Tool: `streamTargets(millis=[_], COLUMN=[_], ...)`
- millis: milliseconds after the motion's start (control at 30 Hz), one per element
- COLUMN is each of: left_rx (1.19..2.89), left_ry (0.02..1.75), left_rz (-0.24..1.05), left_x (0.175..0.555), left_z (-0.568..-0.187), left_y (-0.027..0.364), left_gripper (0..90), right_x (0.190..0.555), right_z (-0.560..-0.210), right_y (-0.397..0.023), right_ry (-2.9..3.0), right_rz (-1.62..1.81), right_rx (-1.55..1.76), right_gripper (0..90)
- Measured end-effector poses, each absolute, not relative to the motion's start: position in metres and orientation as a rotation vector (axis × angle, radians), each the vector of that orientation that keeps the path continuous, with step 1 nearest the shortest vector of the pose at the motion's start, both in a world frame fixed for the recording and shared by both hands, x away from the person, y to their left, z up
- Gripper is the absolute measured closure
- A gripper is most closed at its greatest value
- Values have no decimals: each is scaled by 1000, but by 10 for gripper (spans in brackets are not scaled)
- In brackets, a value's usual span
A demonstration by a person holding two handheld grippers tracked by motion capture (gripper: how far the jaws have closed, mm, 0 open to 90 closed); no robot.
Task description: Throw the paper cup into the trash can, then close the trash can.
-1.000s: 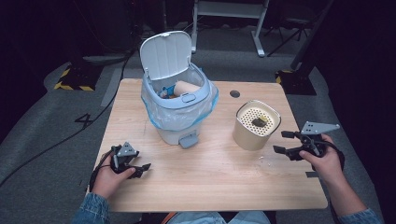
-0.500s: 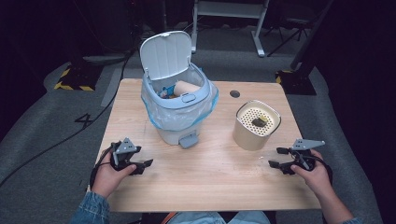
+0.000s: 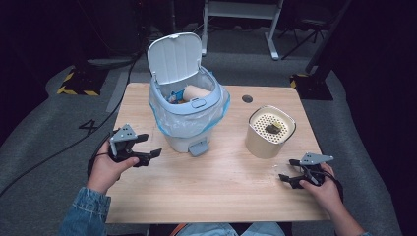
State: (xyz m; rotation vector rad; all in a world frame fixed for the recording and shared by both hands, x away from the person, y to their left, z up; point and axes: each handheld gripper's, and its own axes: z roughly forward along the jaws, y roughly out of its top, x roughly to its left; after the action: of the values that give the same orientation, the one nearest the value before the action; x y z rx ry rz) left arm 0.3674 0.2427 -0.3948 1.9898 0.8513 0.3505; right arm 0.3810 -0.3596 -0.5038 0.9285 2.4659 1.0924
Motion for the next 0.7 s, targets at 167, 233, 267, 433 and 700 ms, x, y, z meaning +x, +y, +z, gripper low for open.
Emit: streamTargets(millis=[167,233,267,433,700], left_rx=[1979,1964,1960,1941,1931], left_ry=[822,821,818,786,761], left_rz=[379,395,399,415,451], left_x=[374,376,378,386,403], left_z=[-374,-365,-361,-338,-308], left_y=[246,247,248,249,251], left_gripper=[253,258,259,265,268], right_x=[381,381,381,381,381], right_z=[-504,-504,-504,-504,-504], right_y=[-359,-359,-359,-359,-359], right_ry=[2465,2465,2465,2464,2465], right_rz=[1089,1089,1089,1089,1090], right_rx=[928,928,928,928,928], right_gripper=[176,176,176,176,176])
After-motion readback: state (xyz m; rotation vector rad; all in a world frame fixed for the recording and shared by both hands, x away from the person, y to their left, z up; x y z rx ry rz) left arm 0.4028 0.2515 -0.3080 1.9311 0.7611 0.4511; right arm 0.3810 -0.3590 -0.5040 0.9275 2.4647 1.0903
